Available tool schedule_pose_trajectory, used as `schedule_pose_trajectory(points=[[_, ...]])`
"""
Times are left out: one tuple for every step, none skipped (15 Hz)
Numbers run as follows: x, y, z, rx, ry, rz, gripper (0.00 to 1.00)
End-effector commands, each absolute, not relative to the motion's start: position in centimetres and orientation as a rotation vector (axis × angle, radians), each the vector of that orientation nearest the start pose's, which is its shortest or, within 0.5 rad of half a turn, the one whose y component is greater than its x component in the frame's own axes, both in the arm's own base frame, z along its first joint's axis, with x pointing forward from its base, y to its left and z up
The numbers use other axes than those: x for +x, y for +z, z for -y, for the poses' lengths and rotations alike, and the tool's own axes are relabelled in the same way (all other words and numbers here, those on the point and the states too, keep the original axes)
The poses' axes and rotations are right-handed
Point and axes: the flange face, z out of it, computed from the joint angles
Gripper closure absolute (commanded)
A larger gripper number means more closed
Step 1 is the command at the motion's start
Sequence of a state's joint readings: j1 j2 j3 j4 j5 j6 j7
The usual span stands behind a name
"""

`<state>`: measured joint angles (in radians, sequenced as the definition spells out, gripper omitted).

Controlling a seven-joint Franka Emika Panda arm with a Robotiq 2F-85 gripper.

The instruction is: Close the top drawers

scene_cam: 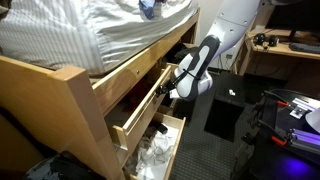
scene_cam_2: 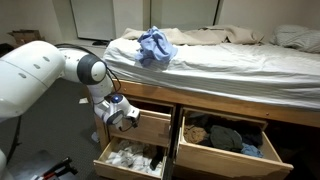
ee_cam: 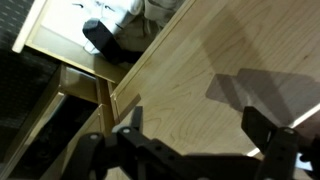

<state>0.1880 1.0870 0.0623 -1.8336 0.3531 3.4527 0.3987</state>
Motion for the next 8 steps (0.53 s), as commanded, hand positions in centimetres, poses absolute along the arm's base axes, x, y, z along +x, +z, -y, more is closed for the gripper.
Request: schedule_pose_trajectory(points=[[63.7,0.3,-13.0,-2.747,-0.912,-0.755,0.0],[64.1,0.2,-13.4,-2.748,-0.95,-0.757,0.0],[64.0,0.0,-13.5,-2.758,-0.973,-0.758,0.0],[62.5,-0.5,-12.8,-2.796,-0.927,-0.812,0.0],[63.2,0.6,-13.4,-2.761,-0.929,-0.774,0.0],[62.9,0.1,-13.4,-2.775,-0.935,-0.784,0.0],[62.6,-0.4,-13.3,-2.785,-0.936,-0.787,0.0],[62.4,0.2,-12.2,-2.803,-0.953,-0.844,0.0]])
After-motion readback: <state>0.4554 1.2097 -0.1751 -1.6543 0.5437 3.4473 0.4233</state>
